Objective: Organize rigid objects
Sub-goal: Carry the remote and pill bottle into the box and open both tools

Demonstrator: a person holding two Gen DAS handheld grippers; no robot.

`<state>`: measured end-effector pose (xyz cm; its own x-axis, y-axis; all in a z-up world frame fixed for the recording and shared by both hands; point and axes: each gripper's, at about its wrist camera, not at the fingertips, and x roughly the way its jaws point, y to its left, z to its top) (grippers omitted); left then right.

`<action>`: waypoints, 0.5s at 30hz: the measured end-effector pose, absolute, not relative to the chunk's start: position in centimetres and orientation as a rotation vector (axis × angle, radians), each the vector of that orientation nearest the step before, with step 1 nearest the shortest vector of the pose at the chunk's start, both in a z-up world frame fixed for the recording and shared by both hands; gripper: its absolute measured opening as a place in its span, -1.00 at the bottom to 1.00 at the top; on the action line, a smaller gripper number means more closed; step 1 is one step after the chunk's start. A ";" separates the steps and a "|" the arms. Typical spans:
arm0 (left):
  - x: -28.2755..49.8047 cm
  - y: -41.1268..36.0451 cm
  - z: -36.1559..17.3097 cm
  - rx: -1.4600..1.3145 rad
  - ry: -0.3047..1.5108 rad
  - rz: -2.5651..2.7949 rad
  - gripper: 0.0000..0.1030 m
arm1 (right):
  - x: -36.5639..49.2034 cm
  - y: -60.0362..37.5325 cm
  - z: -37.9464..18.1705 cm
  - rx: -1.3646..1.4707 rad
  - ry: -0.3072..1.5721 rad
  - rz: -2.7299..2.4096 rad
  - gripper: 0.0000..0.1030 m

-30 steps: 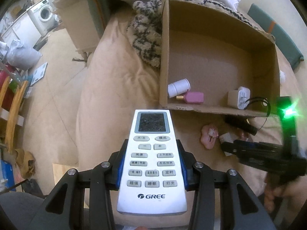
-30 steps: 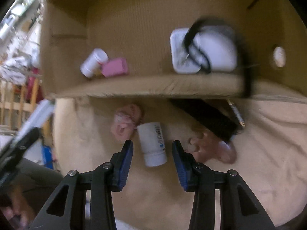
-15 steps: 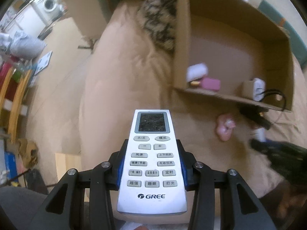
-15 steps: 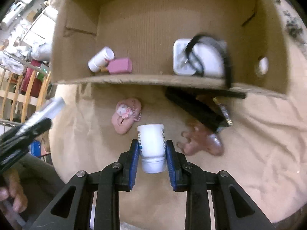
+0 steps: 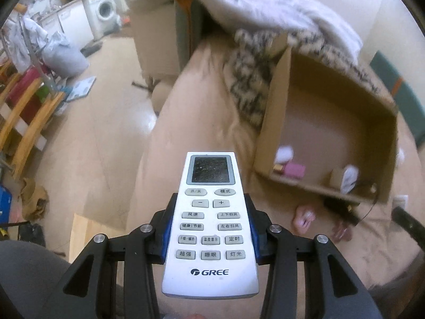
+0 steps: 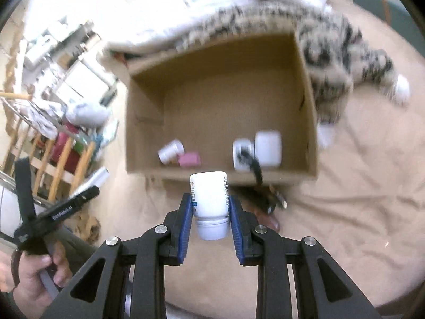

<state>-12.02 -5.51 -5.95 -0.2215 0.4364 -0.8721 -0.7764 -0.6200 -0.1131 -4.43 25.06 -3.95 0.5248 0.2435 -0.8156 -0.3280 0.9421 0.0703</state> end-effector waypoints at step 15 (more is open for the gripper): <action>-7.5 3.8 1.2 -0.808 0.490 1.890 -0.22 | 2.2 25.5 -0.1 -0.071 0.894 0.271 -0.43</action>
